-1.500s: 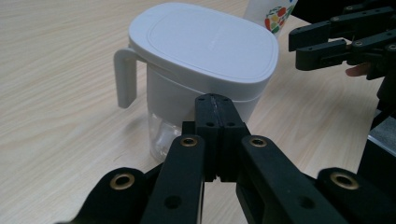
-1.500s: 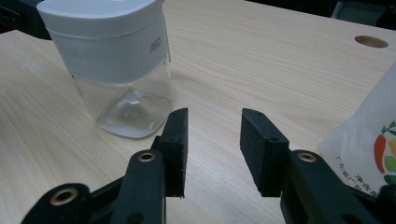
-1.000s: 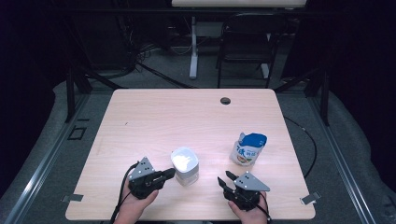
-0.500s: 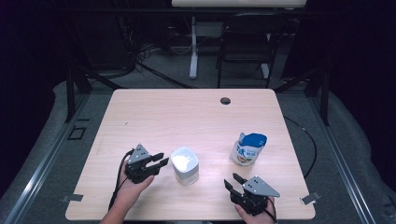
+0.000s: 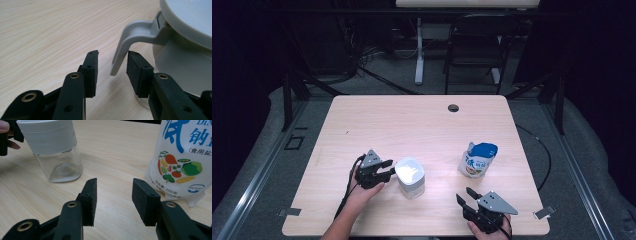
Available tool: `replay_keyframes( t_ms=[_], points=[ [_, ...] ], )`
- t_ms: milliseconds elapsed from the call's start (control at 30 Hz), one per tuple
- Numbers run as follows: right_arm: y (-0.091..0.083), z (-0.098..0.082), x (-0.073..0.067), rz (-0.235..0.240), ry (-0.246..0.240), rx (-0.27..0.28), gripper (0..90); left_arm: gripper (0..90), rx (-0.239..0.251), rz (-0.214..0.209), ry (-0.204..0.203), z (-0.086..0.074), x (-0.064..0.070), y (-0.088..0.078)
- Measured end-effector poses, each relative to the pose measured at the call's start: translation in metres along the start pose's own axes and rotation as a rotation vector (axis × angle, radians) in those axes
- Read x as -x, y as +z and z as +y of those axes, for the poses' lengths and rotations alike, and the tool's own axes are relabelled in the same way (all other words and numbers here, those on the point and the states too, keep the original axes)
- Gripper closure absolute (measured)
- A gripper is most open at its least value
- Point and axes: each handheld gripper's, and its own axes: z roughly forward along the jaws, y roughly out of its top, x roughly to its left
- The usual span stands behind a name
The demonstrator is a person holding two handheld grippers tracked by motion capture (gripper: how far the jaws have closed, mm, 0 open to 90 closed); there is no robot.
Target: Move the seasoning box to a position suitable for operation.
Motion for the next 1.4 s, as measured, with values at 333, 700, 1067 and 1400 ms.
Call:
replay_keyframes(
  t_ms=[333,700,1067,1400],
  points=[
    [-0.003,-0.004,0.006,-0.015,0.04,0.01,54.8,68.0,0.002,-0.019,0.008,0.001,0.0,0.005],
    [-0.004,-0.008,0.011,-0.029,0.07,0.003,54.6,77.8,-0.007,-0.031,0.039,0.007,0.003,0.011],
    [-0.004,-0.01,0.015,-0.027,0.093,-0.002,54.3,80.9,-0.023,0.007,0.067,0.005,0.006,0.005],
    [-0.005,-0.011,0.018,-0.036,0.1,0.004,53.9,81.8,-0.023,0.062,0.053,0.0,0.011,-0.002]
  ],
)
